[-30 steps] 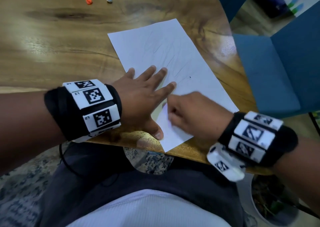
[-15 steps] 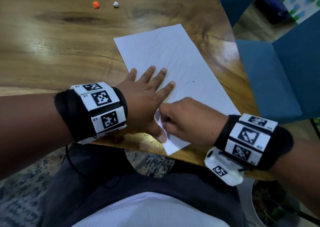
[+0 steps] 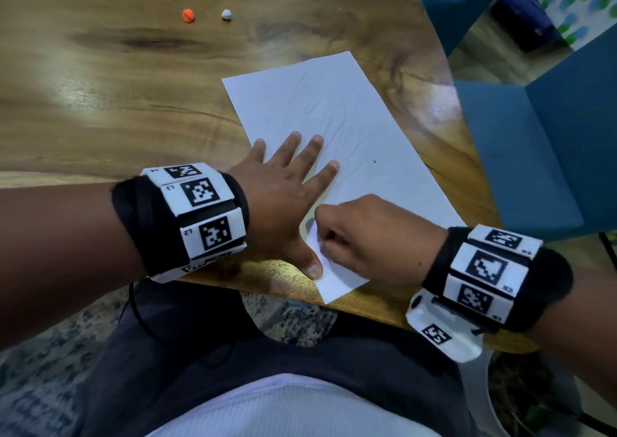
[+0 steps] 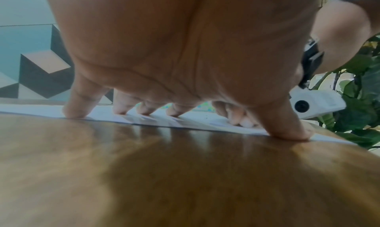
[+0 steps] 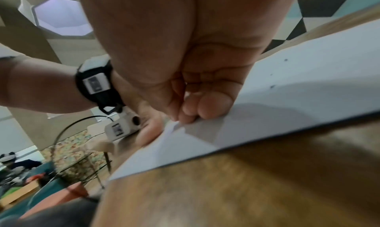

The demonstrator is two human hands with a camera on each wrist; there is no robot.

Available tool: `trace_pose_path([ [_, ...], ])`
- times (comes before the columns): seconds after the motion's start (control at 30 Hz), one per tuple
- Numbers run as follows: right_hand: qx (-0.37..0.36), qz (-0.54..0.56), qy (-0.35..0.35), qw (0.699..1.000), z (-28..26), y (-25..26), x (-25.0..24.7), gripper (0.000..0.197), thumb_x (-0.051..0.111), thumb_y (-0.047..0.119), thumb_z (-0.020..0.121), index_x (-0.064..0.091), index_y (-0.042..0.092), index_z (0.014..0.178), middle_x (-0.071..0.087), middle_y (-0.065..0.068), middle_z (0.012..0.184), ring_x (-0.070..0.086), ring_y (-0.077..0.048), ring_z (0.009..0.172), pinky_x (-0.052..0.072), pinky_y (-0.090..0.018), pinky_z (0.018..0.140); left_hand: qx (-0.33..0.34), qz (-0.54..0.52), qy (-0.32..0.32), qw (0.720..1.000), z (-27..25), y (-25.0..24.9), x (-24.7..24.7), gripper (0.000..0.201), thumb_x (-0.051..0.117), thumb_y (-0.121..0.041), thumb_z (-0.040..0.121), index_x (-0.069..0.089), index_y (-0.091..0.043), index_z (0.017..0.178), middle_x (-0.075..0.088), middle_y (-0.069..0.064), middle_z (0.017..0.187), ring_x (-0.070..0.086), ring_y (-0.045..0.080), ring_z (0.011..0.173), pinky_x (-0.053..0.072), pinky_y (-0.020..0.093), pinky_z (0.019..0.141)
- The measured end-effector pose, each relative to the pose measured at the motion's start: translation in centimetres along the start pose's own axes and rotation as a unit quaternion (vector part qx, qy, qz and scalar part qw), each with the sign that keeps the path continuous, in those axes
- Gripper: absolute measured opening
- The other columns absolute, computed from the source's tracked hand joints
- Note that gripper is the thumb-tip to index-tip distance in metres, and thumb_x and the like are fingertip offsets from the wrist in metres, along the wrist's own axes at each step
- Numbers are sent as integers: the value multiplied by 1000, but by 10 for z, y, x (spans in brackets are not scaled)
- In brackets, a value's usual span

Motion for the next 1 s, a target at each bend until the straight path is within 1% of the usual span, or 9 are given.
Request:
trace_pose_path([
  [0.07, 37, 6, -19, 999, 6, -21, -11, 7, 54, 27, 94, 54, 20, 94, 67, -3, 81, 61, -25, 75, 51, -42, 69, -2, 0, -1, 1000, -1, 0, 0, 148, 47, -102, 54, -27, -23, 156, -37, 13, 162, -28, 36, 151, 5, 66, 121],
  [0.23, 150, 11, -68, 986, 10, -78, -35, 10, 50, 29, 94, 51, 20, 89, 62, -2, 78, 61, -25, 75, 52, -41, 66, -3, -8, -1, 1000, -3, 2, -2, 143, 45, -101, 58, -26, -26, 156, -37, 9, 162, -29, 32, 152, 3, 63, 123],
  [0.37, 153, 22, -65, 986, 9, -78, -34, 11, 50, 28, 95, 52, 18, 91, 62, -3, 79, 60, -25, 75, 53, -41, 67, -21, -40, -9, 999, -6, 16, -15, 129, 44, -97, 67, -15, -29, 160, -27, 7, 167, -19, 26, 155, 7, 54, 126],
  [0.53, 164, -15, -65, 984, 7, -71, -35, 12, 45, 25, 96, 47, 15, 91, 61, -7, 78, 59, -30, 73, 52, -45, 65, -63, -20, -20, 998, -6, 28, -12, 138, 46, -101, 57, -18, -30, 158, -24, 8, 167, -14, 33, 156, 18, 57, 123],
  [0.6, 136, -41, -56, 988, 7, -51, -29, 13, 44, 24, 97, 43, 14, 90, 60, -9, 79, 58, -32, 72, 50, -44, 64, -63, -15, -19, 998, -5, 27, -13, 139, 47, -101, 57, -18, -30, 158, -25, 9, 167, -14, 33, 156, 21, 59, 121],
  [0.67, 90, -41, -11, 995, 5, -21, -10, 14, 44, 26, 98, 38, 18, 89, 59, -8, 81, 56, -31, 73, 48, -42, 65, -62, -12, -18, 998, -5, 26, -13, 139, 48, -100, 59, -18, -29, 158, -26, 10, 167, -14, 34, 156, 22, 60, 120],
  [0.77, 40, -22, 11, 999, 6, 5, 2, 14, 47, 27, 96, 39, 21, 87, 59, -5, 78, 55, -29, 69, 47, -42, 62, -61, -2, -16, 998, -3, 25, -12, 140, 48, -99, 59, -18, -27, 158, -26, 11, 167, -14, 36, 155, 23, 61, 119],
  [0.9, 101, -21, -35, 994, 29, -33, -26, 13, 51, 24, 92, 39, 23, 86, 61, -7, 79, 58, -29, 73, 50, -39, 65, -60, 4, -21, 998, -2, 26, -12, 141, 50, -99, 58, -17, -26, 158, -23, 12, 167, -12, 37, 155, 27, 60, 117],
  [1.0, 167, -18, -81, 982, 45, -70, -52, 10, 50, 23, 90, 47, 15, 86, 61, -8, 83, 60, -31, 77, 53, -40, 66, -63, 7, -17, 998, -3, 26, -12, 141, 48, -100, 58, -18, -26, 158, -24, 12, 167, -12, 36, 155, 27, 59, 117],
])
Point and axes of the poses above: each hand's wrist, its own z-axis towards the middle knuckle, its own x-axis out of the palm, y = z × x, the point moved 10 cm from there along z, towards the middle knuckle
